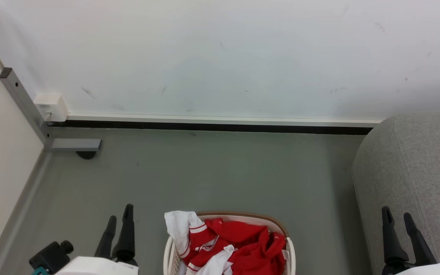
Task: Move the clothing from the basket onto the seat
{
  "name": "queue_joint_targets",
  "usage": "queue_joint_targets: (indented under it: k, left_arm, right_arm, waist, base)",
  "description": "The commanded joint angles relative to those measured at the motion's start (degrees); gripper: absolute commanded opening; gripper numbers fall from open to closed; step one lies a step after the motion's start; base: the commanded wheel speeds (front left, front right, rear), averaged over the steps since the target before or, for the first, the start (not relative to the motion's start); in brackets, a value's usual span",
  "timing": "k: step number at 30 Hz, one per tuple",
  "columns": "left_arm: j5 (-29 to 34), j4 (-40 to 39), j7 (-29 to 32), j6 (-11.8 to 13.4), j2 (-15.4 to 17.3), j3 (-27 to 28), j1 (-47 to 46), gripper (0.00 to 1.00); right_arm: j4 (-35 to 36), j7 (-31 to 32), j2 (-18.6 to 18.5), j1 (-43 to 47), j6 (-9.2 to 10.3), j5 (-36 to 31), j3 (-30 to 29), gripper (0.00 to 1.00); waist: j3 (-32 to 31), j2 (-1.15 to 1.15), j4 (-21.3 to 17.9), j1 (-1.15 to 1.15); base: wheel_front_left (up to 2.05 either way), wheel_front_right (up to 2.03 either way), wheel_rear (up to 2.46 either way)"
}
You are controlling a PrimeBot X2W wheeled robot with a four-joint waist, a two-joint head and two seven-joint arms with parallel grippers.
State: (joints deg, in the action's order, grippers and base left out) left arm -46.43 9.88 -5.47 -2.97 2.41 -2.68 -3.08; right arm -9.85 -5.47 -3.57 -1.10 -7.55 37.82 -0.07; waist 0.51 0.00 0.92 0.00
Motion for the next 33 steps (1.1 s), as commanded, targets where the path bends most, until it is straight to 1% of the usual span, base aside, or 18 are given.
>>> queue_joint_targets:
  k: [1, 12, 21, 33]
  left_arm:
    - [2.2, -1.0, -0.6, 0.0, 0.5, -0.3, -0.2, 1.00]
    - [9.9, -1.9, -2.4, 0.4, 0.5, -1.5, 0.2, 1.00]
    - [14.9, -1.9, -3.7, 0.2, 0.5, -2.4, 0.5, 1.00]
    - [21.8, -2.2, -5.4, 0.6, 0.6, -3.4, 1.1, 1.00]
  right_arm:
    - [0.8, -0.6, -0.4, -0.3, 0.05, -2.2, 0.1, 1.00]
    - [1.1, -2.5, -0.3, 0.4, 0.06, -10.1, 0.5, 1.00]
    - [1.6, -3.6, -0.3, 0.9, 0.07, -15.0, 0.9, 1.00]
    - [1.9, -5.4, 0.0, 1.6, 0.08, -21.0, 1.1, 1.00]
  waist:
    - [0.0, 0.00, 0.0, 0.00]
    - [0.0, 0.00, 0.3, 0.00]
    - [0.0, 0.00, 0.6, 0.00]
    - [0.1, 0.00, 0.7, 0.00]
  base:
    - [0.00, 0.00, 0.00]
    - [0.00, 0.00, 0.00]
    - [0.00, 0.00, 0.00]
    - [0.00, 0.00, 0.00]
